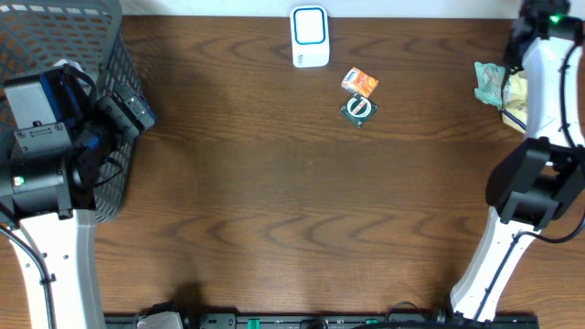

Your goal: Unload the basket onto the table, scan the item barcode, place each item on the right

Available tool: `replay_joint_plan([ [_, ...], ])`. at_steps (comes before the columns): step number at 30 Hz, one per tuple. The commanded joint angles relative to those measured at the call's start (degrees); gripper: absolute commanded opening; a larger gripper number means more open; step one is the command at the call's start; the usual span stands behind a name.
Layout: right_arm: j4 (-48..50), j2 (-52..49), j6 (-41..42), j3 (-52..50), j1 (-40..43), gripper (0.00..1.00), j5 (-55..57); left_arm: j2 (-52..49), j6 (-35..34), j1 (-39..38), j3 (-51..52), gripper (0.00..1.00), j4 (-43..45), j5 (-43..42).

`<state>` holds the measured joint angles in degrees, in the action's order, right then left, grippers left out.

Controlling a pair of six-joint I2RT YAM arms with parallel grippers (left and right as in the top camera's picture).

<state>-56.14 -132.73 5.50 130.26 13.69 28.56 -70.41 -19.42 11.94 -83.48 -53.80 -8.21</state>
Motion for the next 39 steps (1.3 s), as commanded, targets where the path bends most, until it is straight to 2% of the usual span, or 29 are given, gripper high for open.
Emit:
replay_joint_plan([
  [1, -0.31, -0.2, 2.8, 0.13, -0.17, 0.02, -3.45, 0.0, 0.74, 0.26, -0.07, 0.98, -0.17, 0.57],
  [2, -0.28, -0.26, 2.8, 0.13, -0.11, 0.05, -3.41, 0.0, 0.74, 0.26, -0.04, 0.98, -0.15, 0.57],
  [3, -0.28, -0.35, 2.8, 0.13, -0.04, 0.13, -3.41, 0.0, 0.74, 0.26, -0.07, 0.98, -0.15, 0.57],
  [4, -0.28, -0.42, 2.8, 0.13, -0.02, 0.16, -3.41, 0.0, 0.74, 0.26, -0.04, 0.98, -0.17, 0.57],
  [9, -0.76, -1.07, 2.8, 0.02, 0.33, 0.15, -2.78, 0.0, 0.74, 0.26, -0.04, 0.98, -0.15, 0.57],
  [11, -1.42, -1.44, 2.8, 0.02, 0.42, 0.11, -0.59, 0.0, 0.74, 0.26, -0.07, 0.98, -0.15, 0.57],
  [13, -1.99, -1.81, 2.82, -0.22, 0.48, 0.13, 2.49, 0.0, 0.74, 0.26, -0.07, 0.98, -0.17, 0.57],
  [14, -2.19, -1.9, 2.8, -0.46, 0.55, 0.24, 3.52, 0.0, 0.74, 0.26, -0.07, 0.98, -0.15, 0.57],
  [16, -2.19, -1.99, 2.8, -1.2, 0.68, 0.32, 4.52, 0.0, 0.74, 0.26, -0.04, 0.98, -0.15, 0.57],
  [18, -1.99, -1.99, 2.82, -2.27, 0.87, 0.6, 3.52, 0.0, 0.74, 0.26, -0.04, 0.98, -0.15, 0.57],
  [19, -1.9, -1.99, 2.8, -2.51, 0.87, 0.7, 2.89, 0.0, 0.74, 0.26, -0.07, 0.98, -0.17, 0.57],
  [22, -1.36, -1.99, 2.73, -2.56, 0.7, 0.85, -3.67, 0.0, 0.74, 0.26, -0.04, 0.98, -0.15, 0.57],
  [25, -0.74, -1.99, 2.54, -2.56, 0.28, 0.87, -13.18, 0.0, 0.74, 0.26, -0.07, 0.98, -0.15, 0.57],
  [31, 1.77, -1.99, 1.49, -2.56, -1.88, 0.85, -39.32, 0.0, 0.74, 0.26, -0.07, 0.98, -0.17, 0.57],
  [34, 2.32, -1.99, 1.09, -2.56, -3.21, 0.84, -45.24, 0.0, 0.74, 0.26, -0.04, 0.98, -0.17, 0.57],
  [39, 2.62, -1.99, -1.16, -2.56, -6.62, 0.75, -54.07, 0.0, 0.74, 0.26, -0.04, 0.98, -0.15, 0.57],
])
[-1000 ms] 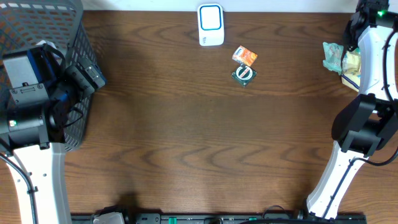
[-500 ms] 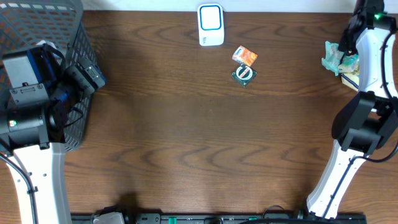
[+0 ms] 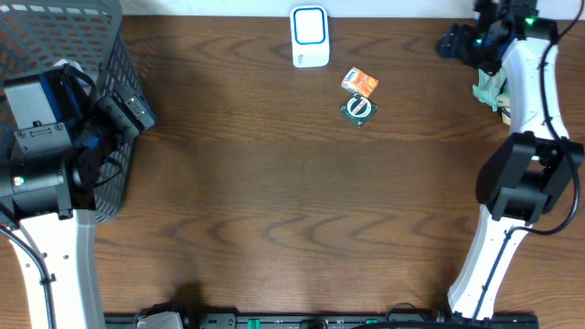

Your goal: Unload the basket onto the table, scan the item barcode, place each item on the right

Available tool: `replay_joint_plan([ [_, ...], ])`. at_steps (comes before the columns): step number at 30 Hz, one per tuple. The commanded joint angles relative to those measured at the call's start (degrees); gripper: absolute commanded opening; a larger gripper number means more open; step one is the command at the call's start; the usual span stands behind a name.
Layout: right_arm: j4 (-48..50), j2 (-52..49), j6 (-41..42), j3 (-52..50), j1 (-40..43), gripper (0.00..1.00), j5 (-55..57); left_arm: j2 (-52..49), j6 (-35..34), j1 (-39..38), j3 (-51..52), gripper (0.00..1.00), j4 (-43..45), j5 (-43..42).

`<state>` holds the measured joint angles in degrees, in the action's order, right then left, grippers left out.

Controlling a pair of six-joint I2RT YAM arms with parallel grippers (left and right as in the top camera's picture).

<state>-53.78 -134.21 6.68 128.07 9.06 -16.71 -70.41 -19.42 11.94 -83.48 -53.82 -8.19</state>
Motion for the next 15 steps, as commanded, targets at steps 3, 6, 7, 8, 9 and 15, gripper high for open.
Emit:
replay_joint_plan([
  [3, 0.92, -0.5, -2.95, -0.37, -4.42, 0.75, -9.33, 0.0, 0.74, 0.26, -0.04, 0.98, -0.13, 0.55],
  [6, 3.45, -0.61, -7.82, -0.37, -9.2, 0.75, -8.02, 0.0, 0.74, 0.26, -0.04, 0.98, -0.13, 0.55],
  [7, 3.98, -0.61, -7.87, -0.37, -10.12, 0.76, -6.8, 0.0, 0.74, 0.26, -0.07, 0.98, -0.15, 0.55],
  [8, 4.79, -0.72, -7.85, -0.37, -11.43, 0.76, -4.68, 0.0, 0.74, 0.26, -0.04, 0.98, -0.15, 0.55],
  [9, 5.38, -0.79, -7.85, -0.37, -12.59, 0.73, -2.38, 0.0, 0.74, 0.26, -0.04, 0.98, -0.13, 0.55],
  [15, 6.58, -0.83, -7.8, -0.37, -18.34, 0.68, 5.25, 0.0, 0.74, 0.26, -0.07, 0.98, -0.13, 0.55],
])
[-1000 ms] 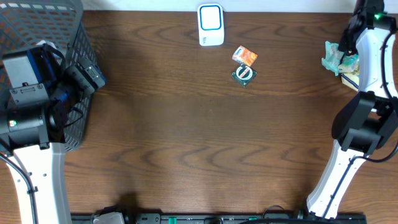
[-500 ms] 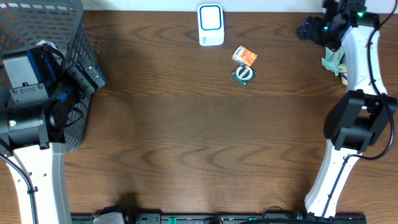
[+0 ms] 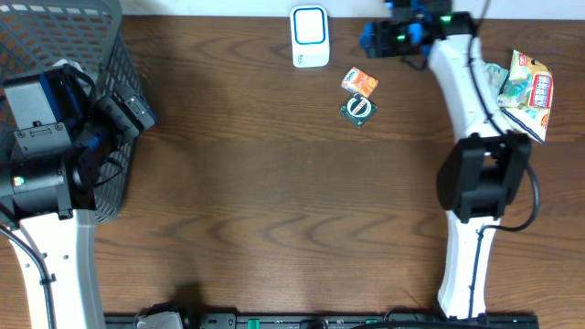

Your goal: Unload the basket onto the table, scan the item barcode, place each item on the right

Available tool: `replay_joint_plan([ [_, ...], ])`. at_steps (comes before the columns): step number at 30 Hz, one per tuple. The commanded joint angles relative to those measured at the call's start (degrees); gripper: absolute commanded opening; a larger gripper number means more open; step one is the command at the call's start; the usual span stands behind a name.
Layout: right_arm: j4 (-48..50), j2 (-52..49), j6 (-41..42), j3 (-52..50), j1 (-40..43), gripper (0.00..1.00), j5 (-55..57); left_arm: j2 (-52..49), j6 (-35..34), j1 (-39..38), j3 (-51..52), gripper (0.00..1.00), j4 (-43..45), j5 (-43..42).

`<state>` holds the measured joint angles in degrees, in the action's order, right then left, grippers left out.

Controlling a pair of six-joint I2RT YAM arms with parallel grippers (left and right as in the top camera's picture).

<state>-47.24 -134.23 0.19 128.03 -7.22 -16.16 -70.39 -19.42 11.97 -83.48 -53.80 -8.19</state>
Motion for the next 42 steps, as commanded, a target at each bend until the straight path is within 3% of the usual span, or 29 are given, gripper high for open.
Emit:
replay_joint_plan([
  [1, -0.13, -0.81, -1.31, -0.33, -2.8, 0.68, 4.7, -0.02, 0.76, 0.24, -0.07, 0.98, -0.15, 0.55],
  [4, -1.27, -0.81, -1.25, -0.33, -4.92, 0.55, 5.14, -0.02, 0.74, 0.24, -0.04, 0.98, -0.15, 0.55],
  [6, -1.88, -0.81, -1.05, -0.33, -5.46, 0.54, 5.86, -0.02, 0.74, 0.24, -0.07, 0.98, -0.15, 0.55],
  [11, -3.67, -0.81, 1.51, -0.35, -5.33, 0.19, 10.6, -0.02, 0.74, 0.24, -0.07, 0.98, -0.17, 0.55],
  [15, -5.03, -0.81, 1.49, -0.39, -4.81, 0.02, 11.54, -0.02, 0.74, 0.24, -0.07, 0.98, -0.15, 0.55],
  [27, -3.89, -0.83, 1.44, -10.86, -3.93, 0.01, 18.84, -0.02, 0.74, 0.24, -0.07, 0.98, -0.15, 0.55],
  [42, -0.48, -0.83, 0.52, -19.3, -3.89, 0.01, 12.57, -0.02, 0.76, 0.24, -0.04, 0.98, -0.15, 0.55],
])
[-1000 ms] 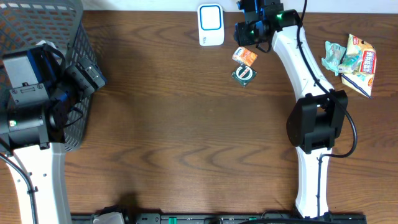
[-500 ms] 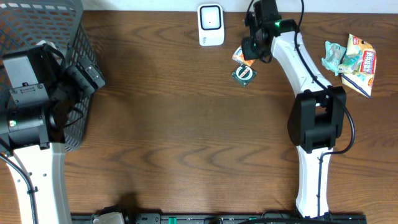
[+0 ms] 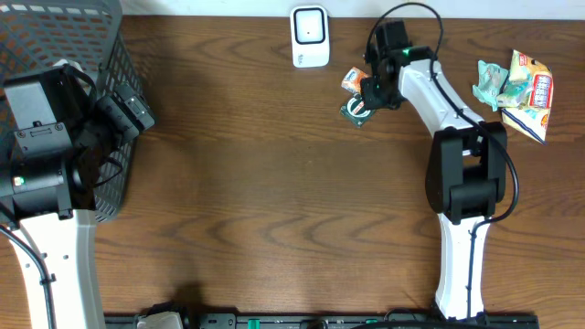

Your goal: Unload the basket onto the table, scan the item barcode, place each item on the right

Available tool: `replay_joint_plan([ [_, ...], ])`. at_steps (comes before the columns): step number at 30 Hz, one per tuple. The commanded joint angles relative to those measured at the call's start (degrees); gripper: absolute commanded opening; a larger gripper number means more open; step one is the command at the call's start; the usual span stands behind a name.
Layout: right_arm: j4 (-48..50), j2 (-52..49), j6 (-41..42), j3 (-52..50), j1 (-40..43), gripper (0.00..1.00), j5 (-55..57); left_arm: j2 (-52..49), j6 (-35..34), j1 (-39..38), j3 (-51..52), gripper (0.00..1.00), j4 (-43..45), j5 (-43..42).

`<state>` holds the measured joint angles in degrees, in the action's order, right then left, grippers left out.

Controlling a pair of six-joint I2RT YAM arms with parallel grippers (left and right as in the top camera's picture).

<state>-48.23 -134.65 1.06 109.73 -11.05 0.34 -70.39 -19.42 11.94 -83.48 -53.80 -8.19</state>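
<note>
A white barcode scanner (image 3: 310,37) stands at the table's far edge, middle. Just right of it lie a small orange packet (image 3: 351,79) and a round green item (image 3: 353,112), touching each other. My right gripper (image 3: 368,92) is low over these two and covers the right part of both. Its fingers are dark against the items, so their state does not show. My left gripper (image 3: 137,111) rests at the left, against the basket's side, far from the items.
A grey mesh basket (image 3: 55,37) fills the far left corner. Several snack packets (image 3: 516,80) lie in a heap at the far right. The right arm's base column (image 3: 466,183) stands right of centre.
My right gripper has moved from beside the scanner, at the far edge, down and left onto the orange packet and green item. The left arm is still.
My right gripper was first at the far right corner over the snack packets. It then stood further left along the far edge, then near the scanner. Now it is over the orange packet and green item. Neither item has shifted.
</note>
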Motion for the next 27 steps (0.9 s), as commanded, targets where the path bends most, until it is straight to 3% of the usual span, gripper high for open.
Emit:
replay_joint_plan([
  [1, 0.63, -0.42, -1.86, -1.05, -0.22, 0.01, -6.54, -0.02, 0.74, 0.26, -0.07, 0.98, -0.15, 0.55],
  [5, 0.7, -0.37, -4.57, -1.05, -1.16, 0.01, -12.63, -0.02, 0.74, 0.26, -0.04, 0.98, -0.17, 0.55],
  [16, 0.59, 0.61, -4.57, -0.96, -8.87, 0.01, -12.63, -0.02, 0.76, 0.26, -0.04, 0.98, -0.17, 0.55],
  [24, 4.98, 3.65, -0.68, -0.26, -9.55, 0.02, 1.29, -0.02, 0.74, 0.26, -0.04, 0.98, -0.15, 0.55],
  [27, 8.76, 4.48, -0.7, -0.24, -7.48, 0.12, 4.7, -0.02, 0.74, 0.26, -0.07, 0.98, -0.15, 0.55],
])
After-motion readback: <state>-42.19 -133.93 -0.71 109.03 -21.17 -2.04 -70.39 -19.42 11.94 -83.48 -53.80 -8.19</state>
